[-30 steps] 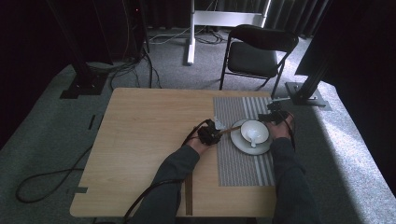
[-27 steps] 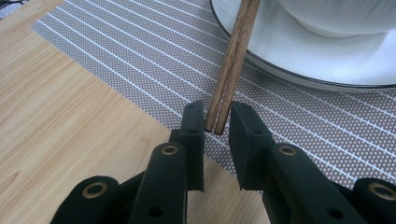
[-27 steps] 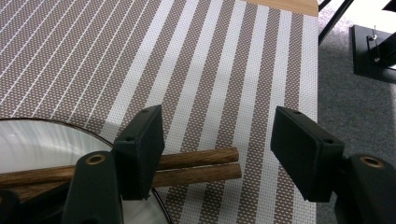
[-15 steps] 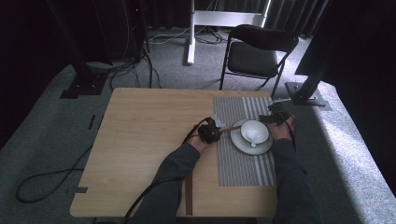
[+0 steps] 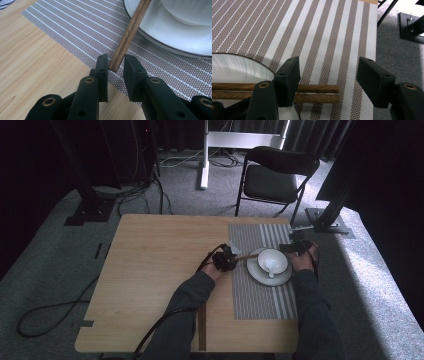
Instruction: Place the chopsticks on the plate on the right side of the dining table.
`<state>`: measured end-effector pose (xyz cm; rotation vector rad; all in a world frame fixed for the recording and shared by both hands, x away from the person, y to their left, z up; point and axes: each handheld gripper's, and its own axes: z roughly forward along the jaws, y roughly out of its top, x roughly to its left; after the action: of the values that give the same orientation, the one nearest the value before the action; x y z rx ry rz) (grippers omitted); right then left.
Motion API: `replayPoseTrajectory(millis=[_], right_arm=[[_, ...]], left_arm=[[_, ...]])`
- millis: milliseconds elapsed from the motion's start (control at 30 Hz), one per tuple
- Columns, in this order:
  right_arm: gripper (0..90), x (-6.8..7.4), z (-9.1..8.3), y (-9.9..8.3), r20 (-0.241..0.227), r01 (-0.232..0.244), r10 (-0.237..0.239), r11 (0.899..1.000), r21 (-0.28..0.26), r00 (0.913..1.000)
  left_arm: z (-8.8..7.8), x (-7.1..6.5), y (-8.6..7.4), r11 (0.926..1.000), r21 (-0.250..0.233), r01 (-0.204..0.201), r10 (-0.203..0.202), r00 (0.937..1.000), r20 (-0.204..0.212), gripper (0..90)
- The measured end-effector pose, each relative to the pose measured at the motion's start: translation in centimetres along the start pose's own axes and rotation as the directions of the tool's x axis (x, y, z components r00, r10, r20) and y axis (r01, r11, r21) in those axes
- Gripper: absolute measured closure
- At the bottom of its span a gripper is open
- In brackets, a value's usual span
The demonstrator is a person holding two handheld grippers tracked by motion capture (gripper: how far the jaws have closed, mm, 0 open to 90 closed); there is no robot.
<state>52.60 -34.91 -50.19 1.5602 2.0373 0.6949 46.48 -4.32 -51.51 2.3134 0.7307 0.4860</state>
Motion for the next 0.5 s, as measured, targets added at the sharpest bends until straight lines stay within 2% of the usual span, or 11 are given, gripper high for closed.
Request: replayPoseTrajectory(millis=[500], right_arm=[[34.9, -0.54, -0.4, -0.55, 0.003, 0.001, -0.001, 1.0, 0.007, 1.0]], left_arm=[[0.73, 0.5, 0.72, 0.9998, 0.004, 0.02, -0.02, 0.9996, -0.02, 72.2]])
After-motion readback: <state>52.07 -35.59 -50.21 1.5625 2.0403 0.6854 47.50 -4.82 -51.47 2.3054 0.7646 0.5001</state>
